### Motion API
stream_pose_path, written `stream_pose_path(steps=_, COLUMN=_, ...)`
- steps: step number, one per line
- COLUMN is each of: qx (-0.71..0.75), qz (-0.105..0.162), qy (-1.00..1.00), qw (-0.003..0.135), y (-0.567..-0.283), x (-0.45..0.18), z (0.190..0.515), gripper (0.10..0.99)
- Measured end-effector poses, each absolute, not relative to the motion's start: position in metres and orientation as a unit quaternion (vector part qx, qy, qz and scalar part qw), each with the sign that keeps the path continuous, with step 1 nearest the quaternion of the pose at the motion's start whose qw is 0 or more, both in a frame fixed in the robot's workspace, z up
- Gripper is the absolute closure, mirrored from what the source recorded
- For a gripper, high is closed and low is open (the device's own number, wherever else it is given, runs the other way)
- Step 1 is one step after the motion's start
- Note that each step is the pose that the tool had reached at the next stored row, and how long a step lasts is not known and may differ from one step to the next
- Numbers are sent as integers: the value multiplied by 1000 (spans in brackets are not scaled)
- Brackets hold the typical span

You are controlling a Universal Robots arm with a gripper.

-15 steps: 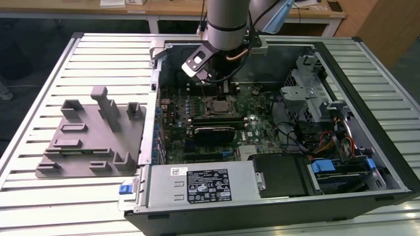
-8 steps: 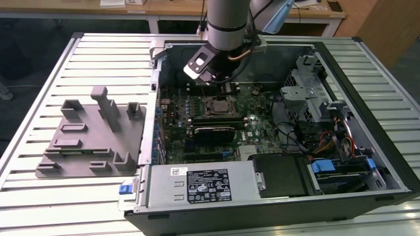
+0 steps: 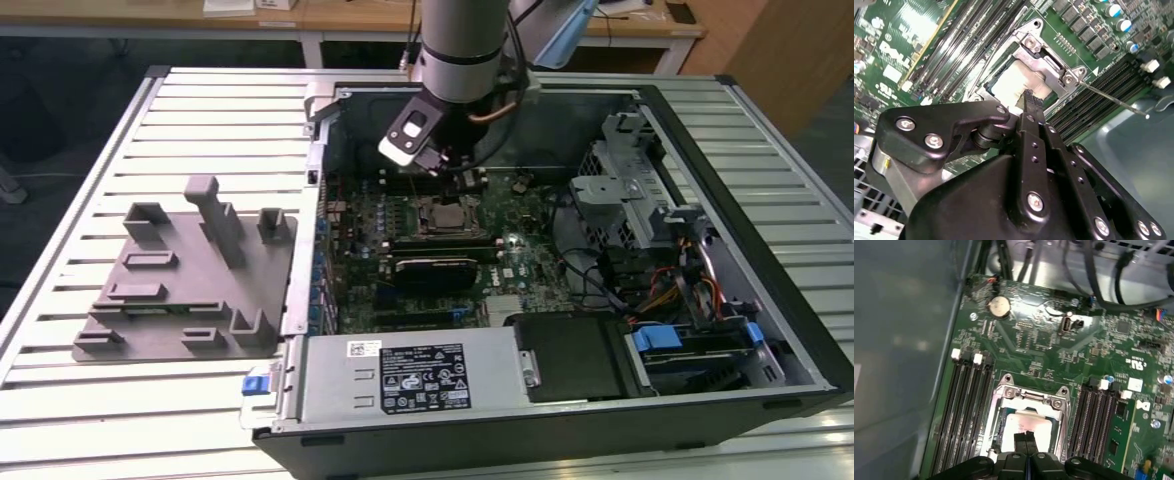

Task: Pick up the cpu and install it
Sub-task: 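Close the cpu cover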

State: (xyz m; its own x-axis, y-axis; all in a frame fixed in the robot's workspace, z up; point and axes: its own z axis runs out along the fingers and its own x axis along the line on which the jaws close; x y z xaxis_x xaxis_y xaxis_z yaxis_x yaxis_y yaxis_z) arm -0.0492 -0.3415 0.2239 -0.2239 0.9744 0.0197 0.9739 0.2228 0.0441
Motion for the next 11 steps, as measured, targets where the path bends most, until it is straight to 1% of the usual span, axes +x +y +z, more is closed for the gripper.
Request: stream_pose_path(steps=11, qx=565, qz=24, qy=825, qw=4, y=-342, x=-49, z=224, gripper=980)
